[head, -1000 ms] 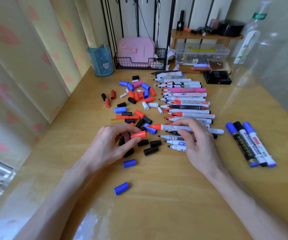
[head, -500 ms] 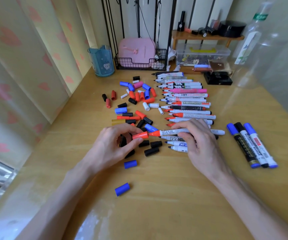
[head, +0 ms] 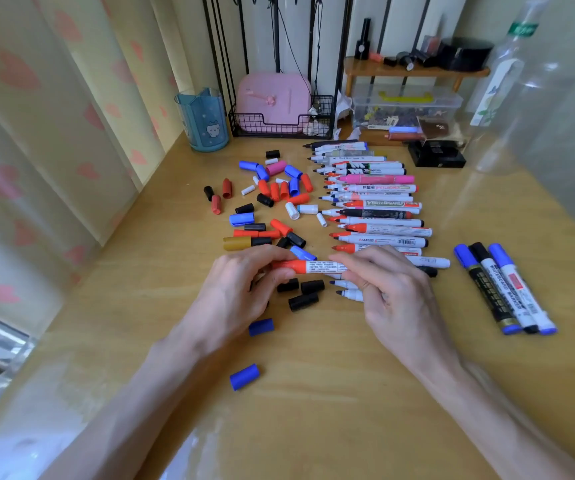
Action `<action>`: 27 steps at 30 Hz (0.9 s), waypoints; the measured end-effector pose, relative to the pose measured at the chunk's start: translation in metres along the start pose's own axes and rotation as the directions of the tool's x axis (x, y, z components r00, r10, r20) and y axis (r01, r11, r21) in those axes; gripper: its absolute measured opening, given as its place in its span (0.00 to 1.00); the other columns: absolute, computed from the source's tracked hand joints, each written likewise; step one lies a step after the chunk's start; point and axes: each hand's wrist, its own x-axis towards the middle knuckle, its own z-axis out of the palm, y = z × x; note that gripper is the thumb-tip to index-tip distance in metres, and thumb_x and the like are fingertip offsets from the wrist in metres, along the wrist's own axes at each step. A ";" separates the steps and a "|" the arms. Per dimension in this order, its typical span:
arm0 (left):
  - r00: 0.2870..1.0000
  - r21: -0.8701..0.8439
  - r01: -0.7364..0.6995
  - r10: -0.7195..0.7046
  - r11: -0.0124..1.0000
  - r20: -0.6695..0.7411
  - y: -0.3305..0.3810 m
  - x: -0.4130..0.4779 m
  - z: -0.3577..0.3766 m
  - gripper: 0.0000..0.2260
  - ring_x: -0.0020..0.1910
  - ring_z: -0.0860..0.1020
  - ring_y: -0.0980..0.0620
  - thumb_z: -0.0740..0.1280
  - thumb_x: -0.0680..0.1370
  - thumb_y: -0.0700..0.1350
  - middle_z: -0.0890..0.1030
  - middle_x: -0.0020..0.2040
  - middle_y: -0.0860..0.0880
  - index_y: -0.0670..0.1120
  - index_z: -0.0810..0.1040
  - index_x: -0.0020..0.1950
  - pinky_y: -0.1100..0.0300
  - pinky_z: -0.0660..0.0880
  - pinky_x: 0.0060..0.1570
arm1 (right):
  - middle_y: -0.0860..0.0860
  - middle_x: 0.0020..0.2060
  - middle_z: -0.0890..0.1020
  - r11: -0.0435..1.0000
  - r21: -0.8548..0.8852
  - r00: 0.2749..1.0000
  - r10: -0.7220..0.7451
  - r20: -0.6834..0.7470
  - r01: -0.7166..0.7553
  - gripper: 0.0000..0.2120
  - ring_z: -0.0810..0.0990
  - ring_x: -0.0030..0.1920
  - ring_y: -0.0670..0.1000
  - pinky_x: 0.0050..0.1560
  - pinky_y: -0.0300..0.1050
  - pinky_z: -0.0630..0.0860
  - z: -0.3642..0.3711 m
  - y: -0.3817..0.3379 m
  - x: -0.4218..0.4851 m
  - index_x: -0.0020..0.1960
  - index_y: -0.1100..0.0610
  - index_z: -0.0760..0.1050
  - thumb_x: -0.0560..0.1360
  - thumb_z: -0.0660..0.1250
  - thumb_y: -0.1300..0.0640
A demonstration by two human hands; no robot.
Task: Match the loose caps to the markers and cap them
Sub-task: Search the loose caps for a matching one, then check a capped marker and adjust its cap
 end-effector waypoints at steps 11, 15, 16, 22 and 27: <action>0.999 -0.086 0.002 -0.004 0.996 -0.033 0.006 0.008 0.013 0.08 0.46 0.79 0.62 0.69 0.82 0.46 0.82 0.50 0.59 0.47 0.82 0.59 0.72 0.69 0.47 | 0.43 0.43 0.85 0.984 -0.176 0.999 -0.013 0.032 0.019 0.10 0.81 0.45 0.50 0.50 0.55 0.72 -0.017 -0.005 0.010 0.54 0.50 0.85 0.78 0.73 0.45; 1.000 -0.130 -0.006 0.003 0.992 -0.019 0.009 0.015 0.023 0.13 0.50 0.80 0.54 0.70 0.81 0.46 0.82 0.52 0.55 0.48 0.80 0.65 0.68 0.72 0.50 | 0.40 0.39 0.79 0.990 -0.133 0.999 0.042 0.021 -0.039 0.06 0.77 0.40 0.47 0.46 0.53 0.73 -0.019 -0.004 0.009 0.49 0.52 0.83 0.78 0.74 0.50; 1.000 -0.121 -0.007 0.006 0.993 -0.010 0.009 0.017 0.025 0.15 0.53 0.80 0.51 0.71 0.81 0.46 0.80 0.54 0.53 0.48 0.79 0.68 0.66 0.73 0.52 | 0.40 0.39 0.77 0.990 -0.121 0.997 0.079 -0.002 -0.078 0.06 0.76 0.40 0.46 0.45 0.52 0.74 -0.023 -0.001 0.009 0.48 0.53 0.82 0.77 0.75 0.51; 0.997 -0.043 -0.028 0.031 0.999 0.067 0.015 0.022 0.028 0.15 0.61 0.78 0.54 0.69 0.82 0.49 0.77 0.61 0.57 0.51 0.78 0.68 0.70 0.70 0.57 | 0.45 0.39 0.84 0.750 -0.347 0.818 0.566 -0.102 -0.562 0.08 0.83 0.43 0.56 0.41 0.50 0.77 -0.070 0.032 0.014 0.44 0.50 0.80 0.74 0.74 0.46; 0.996 -0.042 -0.030 0.034 0.999 0.083 0.016 0.021 0.030 0.11 0.62 0.79 0.55 0.68 0.82 0.47 0.79 0.61 0.60 0.52 0.80 0.64 0.67 0.72 0.57 | 0.51 0.43 0.86 0.493 -0.447 0.609 0.776 -0.162 -0.747 0.08 0.83 0.49 0.62 0.46 0.50 0.78 -0.094 0.052 0.012 0.42 0.49 0.79 0.70 0.76 0.46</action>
